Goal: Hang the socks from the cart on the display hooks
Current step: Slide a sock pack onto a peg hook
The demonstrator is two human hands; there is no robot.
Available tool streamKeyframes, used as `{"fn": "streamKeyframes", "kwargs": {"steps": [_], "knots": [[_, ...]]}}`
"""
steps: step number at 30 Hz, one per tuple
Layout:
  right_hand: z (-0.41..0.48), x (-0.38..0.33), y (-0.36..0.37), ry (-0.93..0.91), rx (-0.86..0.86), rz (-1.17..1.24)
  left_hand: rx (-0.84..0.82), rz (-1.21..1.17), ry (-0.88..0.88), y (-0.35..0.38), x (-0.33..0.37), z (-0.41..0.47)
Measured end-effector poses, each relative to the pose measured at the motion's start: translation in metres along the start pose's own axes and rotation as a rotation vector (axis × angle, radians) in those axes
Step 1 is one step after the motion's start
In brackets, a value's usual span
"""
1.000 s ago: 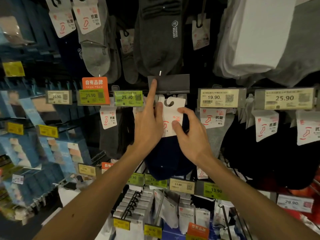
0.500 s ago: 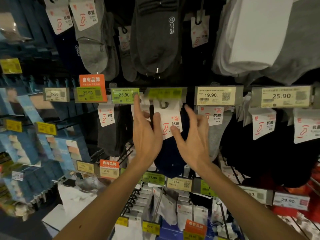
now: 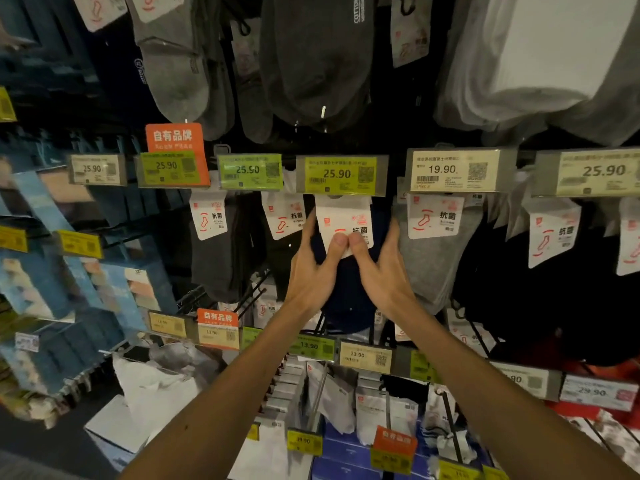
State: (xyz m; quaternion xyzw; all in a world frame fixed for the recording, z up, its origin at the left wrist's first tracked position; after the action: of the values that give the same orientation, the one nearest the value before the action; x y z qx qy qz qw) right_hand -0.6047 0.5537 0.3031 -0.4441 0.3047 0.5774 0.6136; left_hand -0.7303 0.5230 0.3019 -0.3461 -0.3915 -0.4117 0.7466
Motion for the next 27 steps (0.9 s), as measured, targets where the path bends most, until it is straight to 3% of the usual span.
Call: {"fn": "streamKeyframes", "kwargs": {"steps": [16, 27], "knots": [[0.031, 0.021, 0.007, 0.039, 0.122, -0.133, -0.130, 0.061, -0.005, 0.011, -0.025, 0.042], [-0.055, -0.016, 0.003, 0.060, 0.053, -0.382, -0.151, 0.166, -0.012, -0.043, 0.002, -0.016]]}}
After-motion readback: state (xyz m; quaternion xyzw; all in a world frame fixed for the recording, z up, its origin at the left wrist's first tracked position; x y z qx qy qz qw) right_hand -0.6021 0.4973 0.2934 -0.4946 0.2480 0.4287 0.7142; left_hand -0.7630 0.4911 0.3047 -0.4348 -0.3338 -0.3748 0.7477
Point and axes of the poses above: each hand's wrist, its own z-axis towards the middle knuckle, its own y-axis out of the palm, x = y × z, the point moved 5 cm from there along z, towards the middle knuckle, and after that the axes turned 1 degree about z, right-handed, at the moved point
